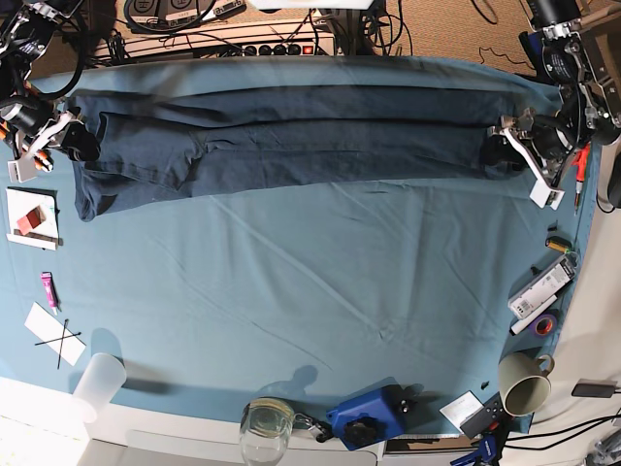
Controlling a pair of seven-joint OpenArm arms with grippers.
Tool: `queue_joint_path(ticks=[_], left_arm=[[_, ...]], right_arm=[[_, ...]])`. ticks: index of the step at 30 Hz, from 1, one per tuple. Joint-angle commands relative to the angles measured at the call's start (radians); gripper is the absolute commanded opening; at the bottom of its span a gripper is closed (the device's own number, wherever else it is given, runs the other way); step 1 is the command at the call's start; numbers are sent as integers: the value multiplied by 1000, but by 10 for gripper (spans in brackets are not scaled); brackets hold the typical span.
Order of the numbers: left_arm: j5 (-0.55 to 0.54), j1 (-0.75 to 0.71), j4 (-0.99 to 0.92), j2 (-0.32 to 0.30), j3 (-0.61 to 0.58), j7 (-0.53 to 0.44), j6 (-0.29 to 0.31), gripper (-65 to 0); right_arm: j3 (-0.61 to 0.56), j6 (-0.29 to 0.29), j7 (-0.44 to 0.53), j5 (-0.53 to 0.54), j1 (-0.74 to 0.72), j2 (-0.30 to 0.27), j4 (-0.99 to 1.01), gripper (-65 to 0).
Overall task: Fold the T-shirt properly
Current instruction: 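Lay the hem down on the folded strip and release both grippers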
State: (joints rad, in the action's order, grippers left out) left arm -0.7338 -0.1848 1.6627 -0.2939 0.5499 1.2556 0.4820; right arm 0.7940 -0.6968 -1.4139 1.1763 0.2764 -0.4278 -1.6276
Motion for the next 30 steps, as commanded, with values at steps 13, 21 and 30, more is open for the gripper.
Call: queue_joint_path(ticks=[13,21,30], left_arm=[[40,-15,-8,-19,-5,106,-13,-650],[-77,-14,-8,-61,-4,111,-11,-650],[-164,-14,-8,-64,-3,114,-10,-650]], right_arm=[[12,-1,18,0,-16,-33,-18,-529],[12,-1,18,-18,-53,-32,-18,-529],[12,-1,18,-18,-53,-32,-18,-529]])
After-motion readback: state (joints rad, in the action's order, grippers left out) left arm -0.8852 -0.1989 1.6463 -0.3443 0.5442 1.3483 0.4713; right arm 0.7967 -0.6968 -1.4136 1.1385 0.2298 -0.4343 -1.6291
